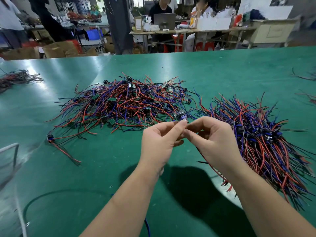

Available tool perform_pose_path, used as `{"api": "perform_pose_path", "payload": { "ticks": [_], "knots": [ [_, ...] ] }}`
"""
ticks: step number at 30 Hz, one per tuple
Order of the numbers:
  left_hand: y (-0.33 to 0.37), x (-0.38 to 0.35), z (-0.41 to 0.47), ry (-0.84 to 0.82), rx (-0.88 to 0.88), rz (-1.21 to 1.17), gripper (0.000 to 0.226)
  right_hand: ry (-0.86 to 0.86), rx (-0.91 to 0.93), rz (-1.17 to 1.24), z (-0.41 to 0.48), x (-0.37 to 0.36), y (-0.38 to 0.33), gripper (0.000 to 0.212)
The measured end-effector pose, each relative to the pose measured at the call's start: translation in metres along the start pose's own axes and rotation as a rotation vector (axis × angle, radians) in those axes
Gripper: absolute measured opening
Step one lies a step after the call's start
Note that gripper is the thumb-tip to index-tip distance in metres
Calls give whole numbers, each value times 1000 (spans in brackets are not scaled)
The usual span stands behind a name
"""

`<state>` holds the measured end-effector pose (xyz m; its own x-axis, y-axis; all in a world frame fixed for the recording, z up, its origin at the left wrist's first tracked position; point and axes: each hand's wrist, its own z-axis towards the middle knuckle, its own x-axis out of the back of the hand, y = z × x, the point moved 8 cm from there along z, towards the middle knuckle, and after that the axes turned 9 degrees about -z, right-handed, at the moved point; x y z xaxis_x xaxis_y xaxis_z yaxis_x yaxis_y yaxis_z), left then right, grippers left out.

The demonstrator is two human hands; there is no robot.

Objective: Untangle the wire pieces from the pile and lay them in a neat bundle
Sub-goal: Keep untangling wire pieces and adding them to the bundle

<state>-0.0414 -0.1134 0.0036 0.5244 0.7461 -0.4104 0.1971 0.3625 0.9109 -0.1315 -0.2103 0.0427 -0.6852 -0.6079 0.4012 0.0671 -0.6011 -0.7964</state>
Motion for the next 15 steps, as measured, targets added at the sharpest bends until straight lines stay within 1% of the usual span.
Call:
{"api": "perform_pose_path", "payload": {
  "ticks": [2, 5, 6, 7, 9, 10, 12, 15],
  "knots": [
    [0, 0, 0, 12, 23, -75, 12, -32, -12, 22, -1, -4, -1, 26],
    [3, 2, 1, 35, 37, -144, 11, -148, -70, 116, -4, -14, -1, 16],
    [4, 3, 2, 35, 40, -156, 14, -163, -127, 164, -4, -16, 3, 15],
    [6, 2, 2, 23, 52, -174, 17, -150, -214, 242, -3, -15, 10, 19],
    [11, -1, 1, -46, 59, -174, 10, -113, -415, 458, -3, -14, 24, 27],
    [13, -4, 0, -101, 56, -167, 10, -113, -480, 536, -4, -15, 27, 31],
    [13, -12, -3, -208, 79, -148, 14, -159, -510, 617, -4, -18, 27, 35],
    [10, -20, -10, -295, 110, -88, 12, -245, -445, 713, -3, -22, 18, 28]
  ]
}}
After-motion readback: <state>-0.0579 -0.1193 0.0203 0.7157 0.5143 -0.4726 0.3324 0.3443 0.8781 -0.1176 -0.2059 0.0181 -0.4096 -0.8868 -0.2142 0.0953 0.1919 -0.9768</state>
